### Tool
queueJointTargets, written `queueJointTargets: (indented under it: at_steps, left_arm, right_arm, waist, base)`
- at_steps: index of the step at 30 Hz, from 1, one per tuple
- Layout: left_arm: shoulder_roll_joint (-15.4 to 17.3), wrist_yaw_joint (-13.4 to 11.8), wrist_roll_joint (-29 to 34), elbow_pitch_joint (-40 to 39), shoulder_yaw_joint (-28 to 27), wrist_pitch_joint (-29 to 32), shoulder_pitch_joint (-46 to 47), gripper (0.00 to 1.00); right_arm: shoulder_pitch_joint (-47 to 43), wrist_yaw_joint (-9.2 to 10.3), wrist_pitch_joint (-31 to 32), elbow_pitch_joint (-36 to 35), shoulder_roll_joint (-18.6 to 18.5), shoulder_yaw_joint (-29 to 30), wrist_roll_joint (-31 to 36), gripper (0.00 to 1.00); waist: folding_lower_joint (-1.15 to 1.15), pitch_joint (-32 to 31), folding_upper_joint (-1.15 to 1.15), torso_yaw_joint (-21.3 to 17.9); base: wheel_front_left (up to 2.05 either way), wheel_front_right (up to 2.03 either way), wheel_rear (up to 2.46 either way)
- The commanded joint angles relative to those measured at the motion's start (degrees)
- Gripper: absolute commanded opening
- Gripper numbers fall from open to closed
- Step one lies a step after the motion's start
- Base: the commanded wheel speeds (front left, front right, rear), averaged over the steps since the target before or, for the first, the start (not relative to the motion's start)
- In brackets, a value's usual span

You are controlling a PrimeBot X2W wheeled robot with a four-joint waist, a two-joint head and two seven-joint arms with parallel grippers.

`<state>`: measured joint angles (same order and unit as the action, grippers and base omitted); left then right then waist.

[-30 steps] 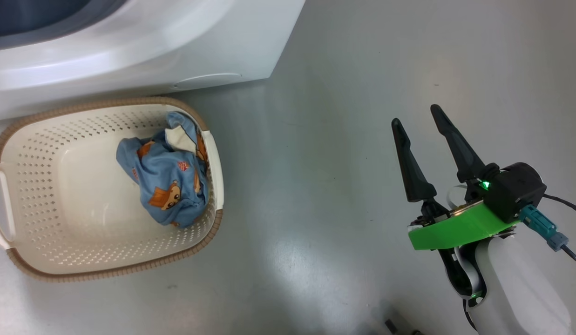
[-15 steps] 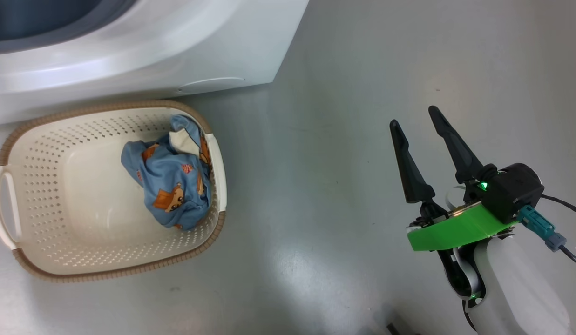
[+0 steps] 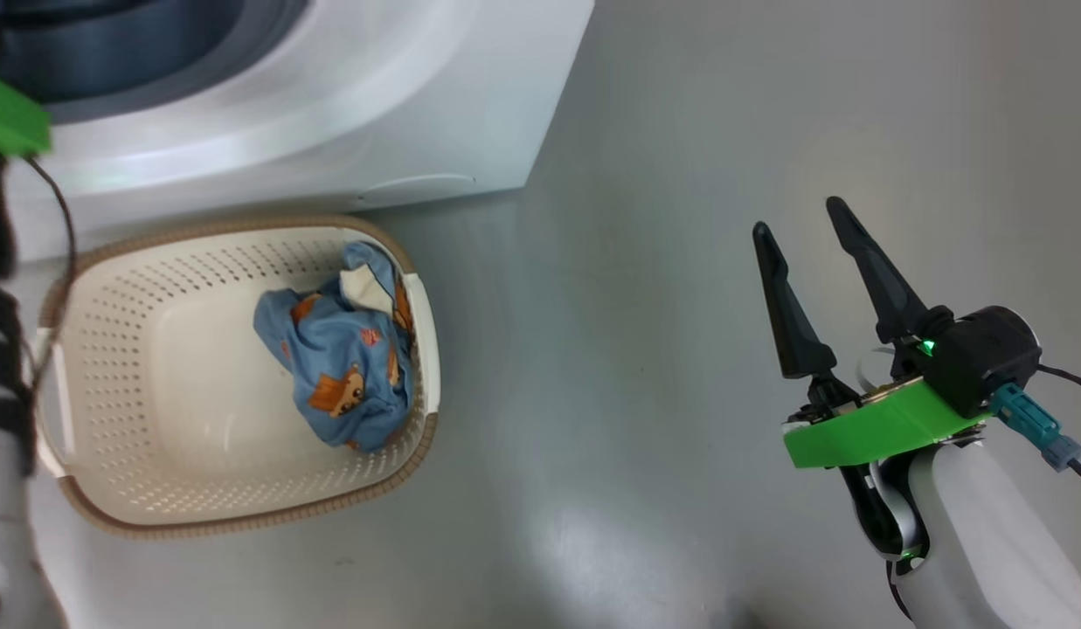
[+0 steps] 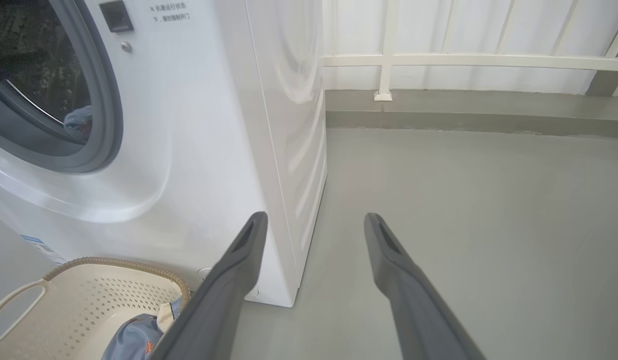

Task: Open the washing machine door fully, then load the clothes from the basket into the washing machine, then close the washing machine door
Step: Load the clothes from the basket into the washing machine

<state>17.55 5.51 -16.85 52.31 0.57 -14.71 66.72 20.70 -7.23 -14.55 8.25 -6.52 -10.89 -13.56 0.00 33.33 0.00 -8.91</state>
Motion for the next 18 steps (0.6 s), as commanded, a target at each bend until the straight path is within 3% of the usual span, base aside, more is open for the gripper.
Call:
queueJointTargets:
  at_steps: [1, 18]
  left_arm:
    - [2.43, 0.32, 0.92, -2.18, -1.15, -0.29, -2.06, 1.00]
    - [-4.25, 1.50, 6.27, -16.69, -7.56, -0.29, -31.54, 1.00]
  right_arm:
    - [-1.68, -0.25, -0.45, -1.11, -0.45, -0.80, 0.58, 1.00]
    - [-10.83, -0.25, -0.45, -0.28, -3.16, 2.68, 0.37, 1.00]
  waist:
    - [0.00, -1.62, 0.00, 0.66]
    - [0.00, -16.43, 0.00, 3.16]
  base:
    - [0.00, 0.00, 0.00]
    - [0.00, 0.00, 0.00]
